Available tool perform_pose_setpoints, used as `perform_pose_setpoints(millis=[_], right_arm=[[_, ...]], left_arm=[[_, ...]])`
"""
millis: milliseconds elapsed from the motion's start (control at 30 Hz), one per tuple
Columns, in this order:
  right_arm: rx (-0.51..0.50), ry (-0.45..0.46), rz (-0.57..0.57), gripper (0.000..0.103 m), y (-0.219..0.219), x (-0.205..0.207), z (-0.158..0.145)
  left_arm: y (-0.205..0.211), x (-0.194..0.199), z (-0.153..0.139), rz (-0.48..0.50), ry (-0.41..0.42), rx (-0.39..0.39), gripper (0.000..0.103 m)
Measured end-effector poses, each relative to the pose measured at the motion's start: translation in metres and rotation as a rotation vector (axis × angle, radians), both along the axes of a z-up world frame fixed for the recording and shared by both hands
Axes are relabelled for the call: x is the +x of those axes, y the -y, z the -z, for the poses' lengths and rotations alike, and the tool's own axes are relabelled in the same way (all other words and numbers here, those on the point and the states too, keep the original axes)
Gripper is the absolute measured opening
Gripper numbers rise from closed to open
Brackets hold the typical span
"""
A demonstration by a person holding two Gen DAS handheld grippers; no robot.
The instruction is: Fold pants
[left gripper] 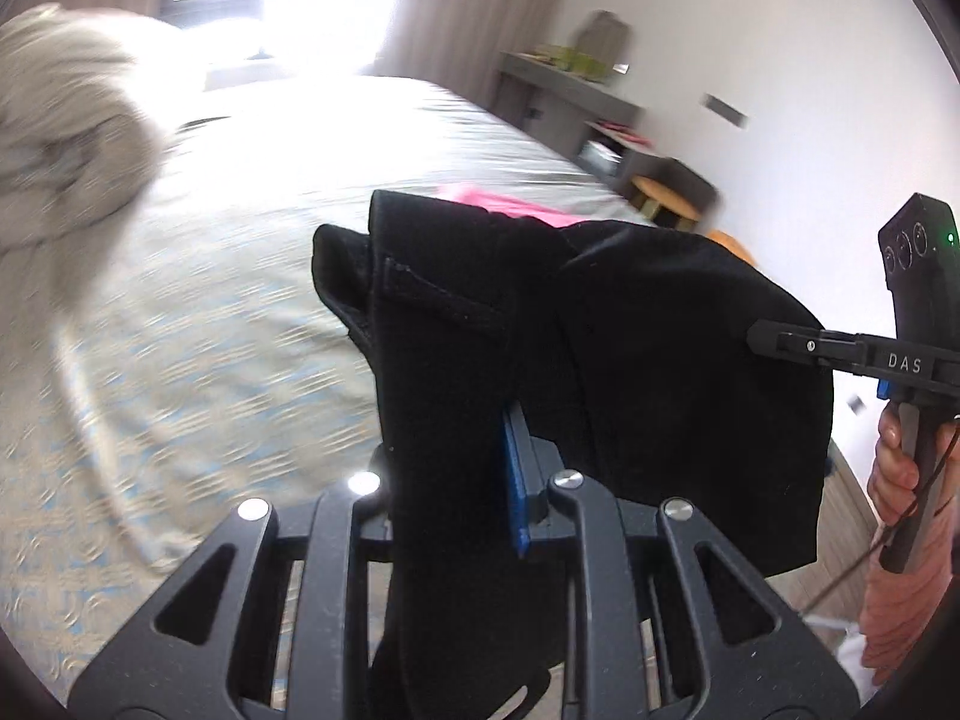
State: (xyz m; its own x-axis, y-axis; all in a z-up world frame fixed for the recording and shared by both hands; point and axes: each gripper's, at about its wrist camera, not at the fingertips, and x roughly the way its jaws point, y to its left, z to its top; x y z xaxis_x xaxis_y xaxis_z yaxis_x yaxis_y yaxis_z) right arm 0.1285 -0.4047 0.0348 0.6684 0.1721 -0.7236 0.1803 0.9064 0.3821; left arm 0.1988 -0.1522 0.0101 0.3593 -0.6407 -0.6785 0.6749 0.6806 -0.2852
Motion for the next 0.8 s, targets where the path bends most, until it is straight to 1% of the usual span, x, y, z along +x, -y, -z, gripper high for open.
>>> perform_pose_setpoints(millis=[67, 133, 167, 200, 367, 467, 600, 667, 800], right_arm=[[0.0, 0.019, 0.052, 0.014, 0.026, -0.024, -0.012], [-0.009, 0.034, 0.127, 0.013, 0.062, -0.055, -0.023], [-0.016, 0.035, 0.17, 0.013, 0.081, -0.071, -0.027], [-0.022, 0.037, 0.203, 0.013, 0.098, -0.085, -0.031], [-0.047, 0.049, 0.355, 0.013, 0.171, -0.147, -0.049], [-0.063, 0.056, 0.44, 0.013, 0.208, -0.181, -0.056], [-0.05, 0.049, 0.53, 0.013, 0.252, -0.215, -0.048], [-0.035, 0.038, 0.557, 0.013, 0.266, -0.222, -0.04], [-0.004, -0.001, 0.602, 0.013, 0.3, -0.227, -0.009]], left_arm=[[0.038, -0.01, -0.01, 0.064, 0.01, -0.01, 0.024], [0.09, -0.024, -0.02, 0.148, 0.042, -0.005, 0.024], [0.106, -0.027, -0.023, 0.172, 0.047, -0.003, 0.024], [0.132, -0.033, -0.026, 0.211, 0.052, 0.001, 0.024], [0.236, -0.056, -0.037, 0.37, 0.043, 0.001, 0.024], [0.287, -0.07, -0.042, 0.441, 0.053, 0.015, 0.024], [0.342, -0.085, -0.04, 0.51, 0.091, 0.064, 0.024], [0.365, -0.087, -0.03, 0.527, 0.093, 0.094, 0.024], [0.401, -0.091, 0.004, 0.541, 0.099, 0.161, 0.024]])
